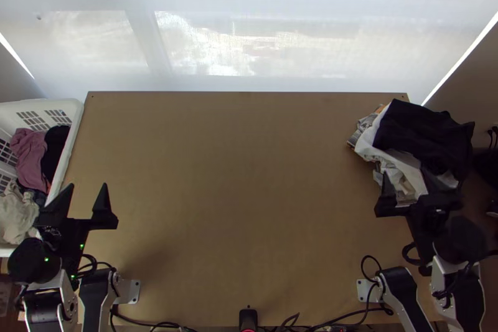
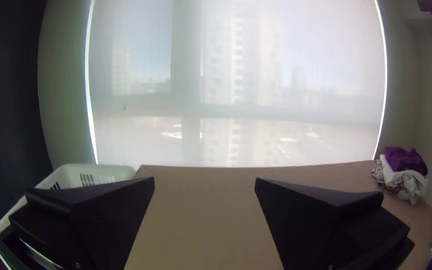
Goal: Fold the t-shirt
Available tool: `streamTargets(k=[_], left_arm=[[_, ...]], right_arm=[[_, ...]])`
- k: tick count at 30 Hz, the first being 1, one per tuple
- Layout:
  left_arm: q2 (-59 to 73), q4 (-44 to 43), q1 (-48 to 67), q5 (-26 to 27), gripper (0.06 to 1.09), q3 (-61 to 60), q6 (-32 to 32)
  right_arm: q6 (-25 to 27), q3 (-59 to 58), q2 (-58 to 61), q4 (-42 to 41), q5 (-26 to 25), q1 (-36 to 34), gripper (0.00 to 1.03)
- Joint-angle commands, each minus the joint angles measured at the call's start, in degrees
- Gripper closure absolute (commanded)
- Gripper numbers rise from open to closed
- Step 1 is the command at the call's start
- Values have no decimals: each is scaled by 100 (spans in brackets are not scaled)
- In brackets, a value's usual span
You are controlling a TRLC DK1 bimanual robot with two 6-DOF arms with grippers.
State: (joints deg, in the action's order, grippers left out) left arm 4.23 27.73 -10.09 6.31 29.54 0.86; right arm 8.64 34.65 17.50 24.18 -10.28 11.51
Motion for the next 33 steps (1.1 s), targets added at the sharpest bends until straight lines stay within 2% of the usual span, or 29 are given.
streamTargets(k=[1, 4, 7, 10, 13, 15, 18, 33], left_arm=[[-458, -259, -99, -130, 11, -1179, 125], [-449, -145, -187, -244, 11, -1565, 397], [-441, 145, -178, -226, 11, -1539, 230], [-441, 268, -195, -235, 11, -1539, 142], [-441, 330, -354, -235, 11, -1521, 133], [-441, 383, -450, -235, 11, -1513, 133], [-441, 383, -679, -235, 11, -1513, 133], [-441, 383, -890, -235, 11, -1513, 133]], right_arm=[[129, -1435, -1495, 78, -255, 282, 5], [234, -1998, -1776, -626, -466, 220, 5], [261, -2340, -1776, -1056, -457, 212, 5], [94, -2569, -1776, -1469, -448, 264, 5], [-293, -2762, -1767, -1768, -448, 282, 5], [-610, -2903, -1776, -1434, -457, 247, 5], [-803, -2920, -1758, -1320, -448, 106, 5], [-838, -2920, -1758, -1293, -448, 124, 5]])
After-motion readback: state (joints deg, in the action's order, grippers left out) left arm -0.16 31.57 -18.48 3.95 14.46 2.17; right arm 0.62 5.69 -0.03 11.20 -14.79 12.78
